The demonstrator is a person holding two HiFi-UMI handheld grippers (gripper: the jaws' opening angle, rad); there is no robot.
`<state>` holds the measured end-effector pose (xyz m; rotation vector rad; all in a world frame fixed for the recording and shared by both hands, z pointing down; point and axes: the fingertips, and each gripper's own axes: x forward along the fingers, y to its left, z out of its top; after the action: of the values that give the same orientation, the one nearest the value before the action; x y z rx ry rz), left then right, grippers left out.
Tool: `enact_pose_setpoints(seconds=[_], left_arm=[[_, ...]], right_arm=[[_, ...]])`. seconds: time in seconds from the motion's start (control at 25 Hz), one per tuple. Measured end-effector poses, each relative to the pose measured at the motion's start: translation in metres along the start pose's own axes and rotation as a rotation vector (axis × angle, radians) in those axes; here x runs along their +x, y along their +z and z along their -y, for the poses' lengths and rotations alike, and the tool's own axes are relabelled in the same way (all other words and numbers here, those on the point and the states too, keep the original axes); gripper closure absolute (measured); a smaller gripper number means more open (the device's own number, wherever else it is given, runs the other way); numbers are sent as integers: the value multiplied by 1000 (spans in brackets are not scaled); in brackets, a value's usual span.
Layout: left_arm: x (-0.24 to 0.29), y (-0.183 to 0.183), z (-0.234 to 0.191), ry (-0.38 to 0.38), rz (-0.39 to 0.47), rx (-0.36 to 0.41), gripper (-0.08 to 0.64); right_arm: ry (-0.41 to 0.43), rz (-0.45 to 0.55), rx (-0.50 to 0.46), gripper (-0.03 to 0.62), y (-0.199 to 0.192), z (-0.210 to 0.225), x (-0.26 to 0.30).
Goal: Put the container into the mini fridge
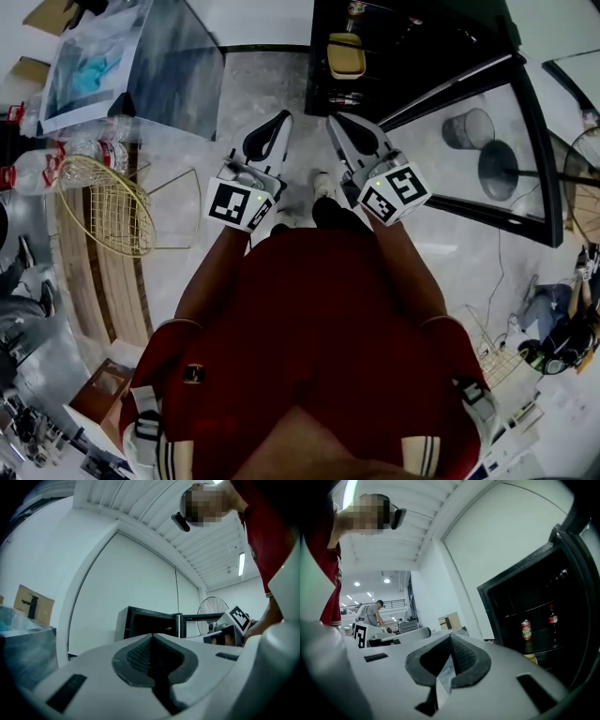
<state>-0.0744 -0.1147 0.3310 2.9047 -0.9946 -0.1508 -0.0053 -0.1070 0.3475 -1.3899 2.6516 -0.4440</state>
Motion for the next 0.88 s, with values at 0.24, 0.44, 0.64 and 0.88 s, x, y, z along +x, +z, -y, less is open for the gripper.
enact_pose_setpoints(seconds=[0.24,0.44,0.64,0.88], left_arm=[[-16,4,11,-33,5,-11,554],[-26,9,17,-58,18,-15,554],[-33,9,26,-80,26,-17,554],[-43,10,35,-100,31,-14,554]], right_arm=[[-9,-9,-104,592,2,-29,-7],[-35,-13,-157,592,2,-44,-14],[-73,-20,-168,594,-4,-47,-26],[-100,-24,-164,594,-11,-52,-38]])
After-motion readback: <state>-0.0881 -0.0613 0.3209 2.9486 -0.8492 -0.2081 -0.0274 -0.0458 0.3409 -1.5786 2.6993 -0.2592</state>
